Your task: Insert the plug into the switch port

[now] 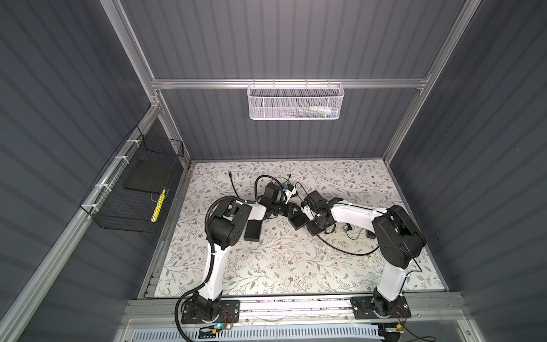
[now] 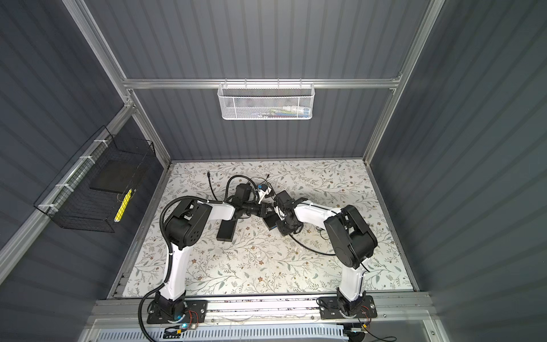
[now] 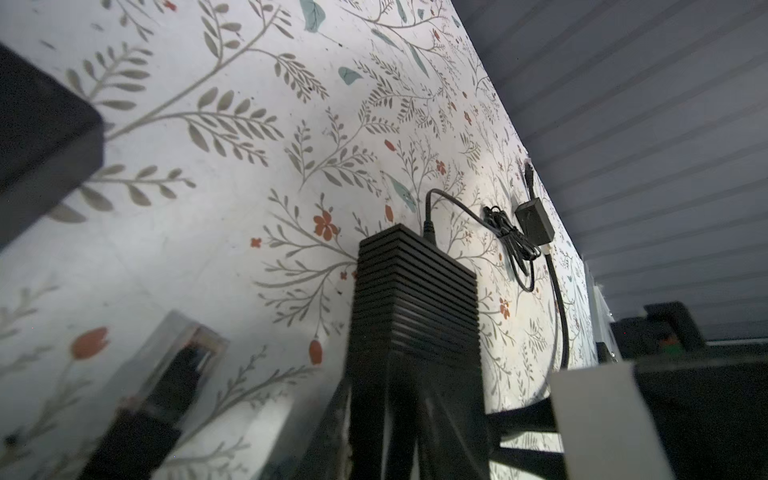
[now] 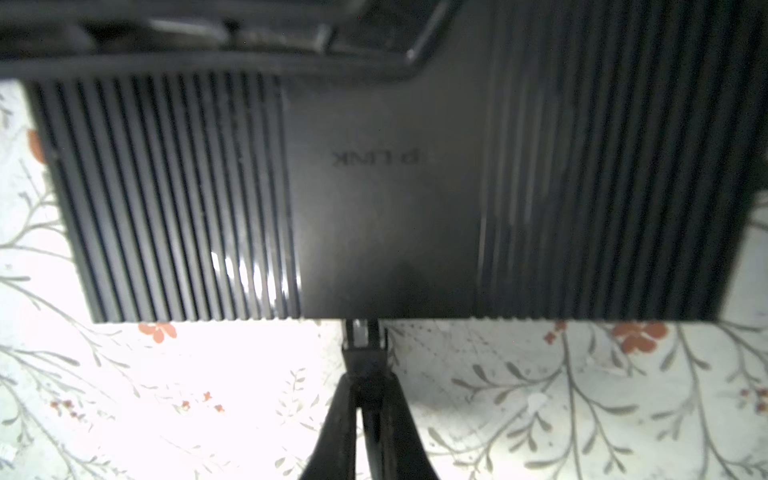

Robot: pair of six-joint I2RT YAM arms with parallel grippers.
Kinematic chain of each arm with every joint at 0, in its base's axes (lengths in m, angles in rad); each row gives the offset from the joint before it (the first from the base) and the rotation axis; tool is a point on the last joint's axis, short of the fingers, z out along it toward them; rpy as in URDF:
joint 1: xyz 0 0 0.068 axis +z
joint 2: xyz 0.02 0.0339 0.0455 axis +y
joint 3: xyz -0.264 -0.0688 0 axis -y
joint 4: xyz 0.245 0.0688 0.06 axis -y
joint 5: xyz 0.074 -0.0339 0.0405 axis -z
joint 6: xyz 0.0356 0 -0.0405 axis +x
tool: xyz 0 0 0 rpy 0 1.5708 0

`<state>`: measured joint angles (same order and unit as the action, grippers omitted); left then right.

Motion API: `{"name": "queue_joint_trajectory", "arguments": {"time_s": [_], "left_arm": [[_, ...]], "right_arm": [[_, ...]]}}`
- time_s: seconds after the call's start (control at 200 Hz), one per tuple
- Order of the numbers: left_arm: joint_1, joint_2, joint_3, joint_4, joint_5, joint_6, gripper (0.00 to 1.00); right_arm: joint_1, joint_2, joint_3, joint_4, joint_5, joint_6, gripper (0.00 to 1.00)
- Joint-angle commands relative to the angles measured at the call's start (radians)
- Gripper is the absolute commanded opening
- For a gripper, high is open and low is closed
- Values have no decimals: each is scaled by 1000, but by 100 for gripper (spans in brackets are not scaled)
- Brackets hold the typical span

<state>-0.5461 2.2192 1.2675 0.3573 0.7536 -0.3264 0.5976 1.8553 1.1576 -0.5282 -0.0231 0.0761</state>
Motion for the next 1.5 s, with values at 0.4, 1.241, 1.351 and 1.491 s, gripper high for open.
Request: {"name": "queue_joint_trajectory", "arguments": {"time_s": [0.4,1.241,1.351,1.491], "left_arm": [[-95,114,-91,-209,108,-26,26],[-103,129,-111,-168,118,-51,25],[-104,131,-113,-167,119,-51,25],[-103,122,-110,-177,115,-46,25]], "right_arm": [[-5,22,156,357,35,6,1],[-15,74,217,413,46,15,0],[-15,81,218,427,43,18,0],[-17,79,216,416,46,10,0]]}}
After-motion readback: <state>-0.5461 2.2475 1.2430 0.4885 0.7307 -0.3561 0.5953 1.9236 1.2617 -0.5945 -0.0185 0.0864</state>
